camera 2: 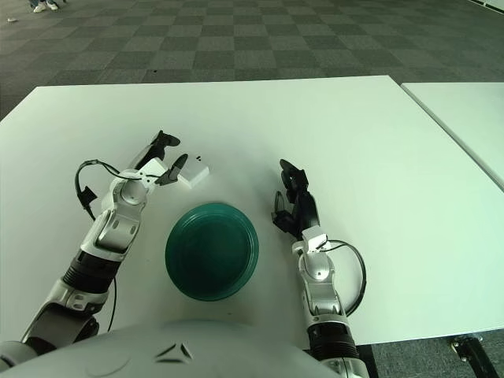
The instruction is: Put the charger into the plate.
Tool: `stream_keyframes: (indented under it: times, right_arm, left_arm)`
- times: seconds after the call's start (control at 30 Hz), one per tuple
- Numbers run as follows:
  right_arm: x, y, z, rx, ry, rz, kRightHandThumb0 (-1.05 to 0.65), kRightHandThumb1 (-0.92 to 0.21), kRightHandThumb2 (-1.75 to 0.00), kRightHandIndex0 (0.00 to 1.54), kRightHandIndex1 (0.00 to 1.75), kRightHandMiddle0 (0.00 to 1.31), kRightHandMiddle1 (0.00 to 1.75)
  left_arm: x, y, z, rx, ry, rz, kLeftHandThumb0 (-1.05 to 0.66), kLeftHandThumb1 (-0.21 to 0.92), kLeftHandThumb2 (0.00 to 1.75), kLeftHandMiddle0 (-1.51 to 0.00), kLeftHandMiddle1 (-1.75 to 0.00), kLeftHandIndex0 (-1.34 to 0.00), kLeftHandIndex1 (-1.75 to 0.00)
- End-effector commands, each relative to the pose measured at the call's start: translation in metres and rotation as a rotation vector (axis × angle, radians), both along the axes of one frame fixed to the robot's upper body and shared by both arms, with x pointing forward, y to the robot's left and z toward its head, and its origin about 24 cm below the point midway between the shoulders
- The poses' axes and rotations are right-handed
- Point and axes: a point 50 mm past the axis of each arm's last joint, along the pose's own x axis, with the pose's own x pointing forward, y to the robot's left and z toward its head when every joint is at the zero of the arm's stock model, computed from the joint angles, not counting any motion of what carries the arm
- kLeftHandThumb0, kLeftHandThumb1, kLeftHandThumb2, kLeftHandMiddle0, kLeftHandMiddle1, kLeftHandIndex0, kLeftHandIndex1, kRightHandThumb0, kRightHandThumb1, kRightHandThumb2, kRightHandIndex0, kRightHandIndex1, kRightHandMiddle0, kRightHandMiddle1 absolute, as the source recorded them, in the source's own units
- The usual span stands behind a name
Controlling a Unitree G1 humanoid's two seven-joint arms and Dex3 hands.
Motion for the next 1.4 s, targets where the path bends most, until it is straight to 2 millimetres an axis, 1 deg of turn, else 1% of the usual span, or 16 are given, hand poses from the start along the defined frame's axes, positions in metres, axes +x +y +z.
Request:
stream_keyframes:
  times: [0.0,0.1,0.2,0.6,0.87,1.07,1.37]
  right_arm:
    - [-0.036,0.011,-0.050,0.017,0.270,0.014,-0.76,-0.92,-0.91,0.22,0.01,0.00,0.56]
    - [-0.037,0.013,-0.050,0.020,0.271,0.021,-0.76,-0.92,-0.91,0.22,0.01,0.00,0.55]
    - [-0.037,0.015,-0.050,0.022,0.271,0.023,-0.76,-0.92,-0.91,0.21,0.01,0.00,0.54]
    - [-0.039,0.017,-0.052,0.039,0.278,0.019,-0.76,-0.92,-0.91,0.20,0.00,0.00,0.54]
    - [-0.040,0.019,-0.052,0.038,0.280,0.017,-0.76,-0.92,-0.91,0.20,0.00,0.00,0.53]
    - [-0.041,0.021,-0.053,0.036,0.275,0.022,-0.75,-0.92,-0.91,0.20,0.00,0.00,0.53]
    - [-0.042,0.025,-0.053,0.049,0.273,0.024,-0.75,-0.92,-0.91,0.20,0.00,0.00,0.55]
  left_arm:
    - [0.002,-0.006,-0.001,0.028,0.002,0.047,-1.05,0.92,0.80,0.00,-0.85,0.00,-1.18]
    - [-0.001,-0.012,-0.009,0.059,0.020,0.080,-1.05,0.92,0.79,0.00,-0.87,0.00,-1.21]
    - [-0.002,-0.014,-0.013,0.091,0.028,0.099,-1.05,0.92,0.79,0.00,-0.89,0.00,-1.24]
    - [-0.001,-0.014,-0.019,0.194,0.013,0.112,-1.05,0.92,0.76,0.00,-0.98,0.00,-1.37]
    - [-0.001,-0.016,-0.018,0.215,0.025,0.100,-1.05,0.92,0.78,0.00,-1.00,0.00,-1.35]
    - [-0.002,-0.020,-0.020,0.232,0.042,0.081,-1.05,0.92,0.81,0.00,-1.01,0.00,-1.37]
    - [-0.001,-0.021,-0.024,0.282,0.048,0.080,-1.05,0.92,0.82,0.00,-1.08,0.00,-1.34]
